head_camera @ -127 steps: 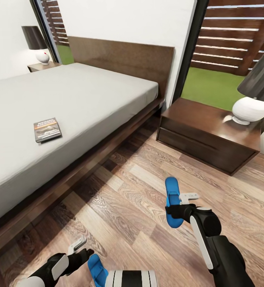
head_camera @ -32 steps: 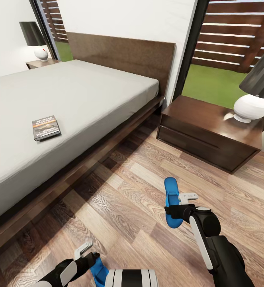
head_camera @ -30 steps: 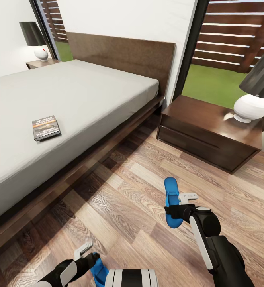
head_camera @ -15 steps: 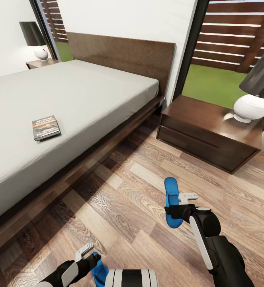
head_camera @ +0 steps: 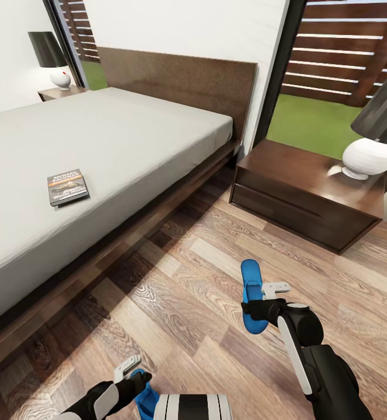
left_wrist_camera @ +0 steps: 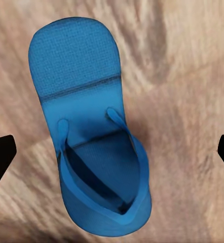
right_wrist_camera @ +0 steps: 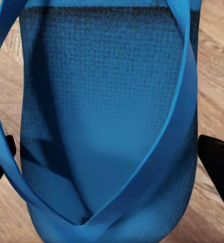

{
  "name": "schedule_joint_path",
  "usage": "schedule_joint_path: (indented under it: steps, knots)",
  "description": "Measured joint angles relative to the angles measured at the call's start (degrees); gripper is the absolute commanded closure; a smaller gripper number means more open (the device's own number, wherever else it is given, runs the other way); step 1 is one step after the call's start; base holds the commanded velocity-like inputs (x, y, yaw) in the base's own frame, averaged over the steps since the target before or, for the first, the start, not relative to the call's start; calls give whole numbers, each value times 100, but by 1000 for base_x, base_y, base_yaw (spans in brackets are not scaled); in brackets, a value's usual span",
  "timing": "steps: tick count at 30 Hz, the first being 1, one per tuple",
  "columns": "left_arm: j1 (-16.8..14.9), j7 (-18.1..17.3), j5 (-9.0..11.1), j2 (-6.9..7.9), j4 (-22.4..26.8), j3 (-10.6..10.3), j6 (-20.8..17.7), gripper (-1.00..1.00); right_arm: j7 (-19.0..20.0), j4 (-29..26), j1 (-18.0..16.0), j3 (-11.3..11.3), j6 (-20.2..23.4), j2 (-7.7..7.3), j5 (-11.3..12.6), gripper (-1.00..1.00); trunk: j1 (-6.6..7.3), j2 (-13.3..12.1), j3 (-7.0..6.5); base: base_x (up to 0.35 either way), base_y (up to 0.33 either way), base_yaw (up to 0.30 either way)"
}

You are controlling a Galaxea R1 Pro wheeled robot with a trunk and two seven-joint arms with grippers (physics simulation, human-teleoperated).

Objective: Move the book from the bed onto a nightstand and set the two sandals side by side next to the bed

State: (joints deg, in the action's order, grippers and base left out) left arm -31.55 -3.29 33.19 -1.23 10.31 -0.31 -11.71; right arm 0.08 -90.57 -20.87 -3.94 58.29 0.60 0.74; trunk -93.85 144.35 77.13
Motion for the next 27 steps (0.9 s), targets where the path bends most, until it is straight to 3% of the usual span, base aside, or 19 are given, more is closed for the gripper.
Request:
schedule_joint_path:
  steps: [7, 20, 27]
  knots:
    - [0, -4, 0, -29, 0, -1, 1, -100, 0, 0, 0, -1, 0, 0, 0, 100, -13, 6, 110, 0, 0, 0]
    - [-1, -7, 0, -36, 0, -1, 15, -100, 0, 0, -1, -8, 0, 0, 0, 100, -13, 7, 111, 0, 0, 0]
    - [-5, -3, 3, -32, 0, -1, 25, -100, 0, 0, 0, -10, 0, 0, 0, 100, -26, 13, 222, 0, 0, 0]
